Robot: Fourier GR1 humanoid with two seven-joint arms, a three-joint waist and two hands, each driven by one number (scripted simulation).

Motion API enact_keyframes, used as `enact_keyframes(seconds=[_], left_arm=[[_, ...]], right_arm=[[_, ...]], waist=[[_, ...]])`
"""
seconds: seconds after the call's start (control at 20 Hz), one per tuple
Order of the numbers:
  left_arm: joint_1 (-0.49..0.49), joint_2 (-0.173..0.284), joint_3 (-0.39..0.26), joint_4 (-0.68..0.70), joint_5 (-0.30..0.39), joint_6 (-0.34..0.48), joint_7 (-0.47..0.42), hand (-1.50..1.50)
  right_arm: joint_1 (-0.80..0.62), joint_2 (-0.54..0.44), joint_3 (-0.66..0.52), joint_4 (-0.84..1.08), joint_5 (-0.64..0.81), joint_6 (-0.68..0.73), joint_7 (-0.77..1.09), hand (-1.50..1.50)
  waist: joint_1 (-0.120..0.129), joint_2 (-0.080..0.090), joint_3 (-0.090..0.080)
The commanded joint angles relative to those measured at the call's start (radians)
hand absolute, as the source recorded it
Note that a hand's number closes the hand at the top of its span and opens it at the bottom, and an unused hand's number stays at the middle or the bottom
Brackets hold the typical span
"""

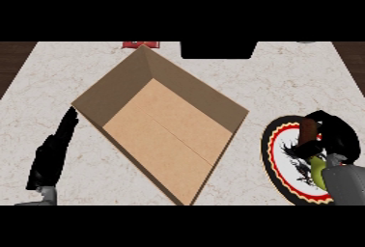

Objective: Pick the sweet potato from the plate and place it in the cardboard box

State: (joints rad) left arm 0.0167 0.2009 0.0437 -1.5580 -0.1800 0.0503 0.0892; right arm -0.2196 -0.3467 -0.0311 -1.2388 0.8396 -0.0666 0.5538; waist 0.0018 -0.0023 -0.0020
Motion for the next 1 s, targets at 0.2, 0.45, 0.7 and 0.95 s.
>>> enact_keyframes(seconds=[0.2,0.45,0.7,0.95], left_arm=[[-0.016,-0.017,-0.018,-0.013,0.003,-0.011,0.016,0.0],[-0.011,0.005,0.02,0.016,0.005,-0.009,-0.016,0.0],[-0.029,-0.009,0.016,0.043,-0.025,0.009,-0.017,0.0],[0.025,0.016,0.037,0.016,0.017,-0.033,-0.041,0.0]], right_arm=[[-0.031,-0.066,0.248,-0.065,0.082,0.103,-0.338,1.5],[-0.055,-0.142,0.274,-0.208,0.089,0.171,-0.429,1.5],[-0.032,-0.147,0.208,-0.407,-0.021,0.268,-0.448,1.5],[-0.1,-0.027,0.138,-0.501,-0.258,0.273,-0.515,1.5]], waist=[[0.024,0.0,0.003],[-0.003,0.0,0.001],[-0.011,0.0,0.001],[-0.004,-0.003,0.002]])
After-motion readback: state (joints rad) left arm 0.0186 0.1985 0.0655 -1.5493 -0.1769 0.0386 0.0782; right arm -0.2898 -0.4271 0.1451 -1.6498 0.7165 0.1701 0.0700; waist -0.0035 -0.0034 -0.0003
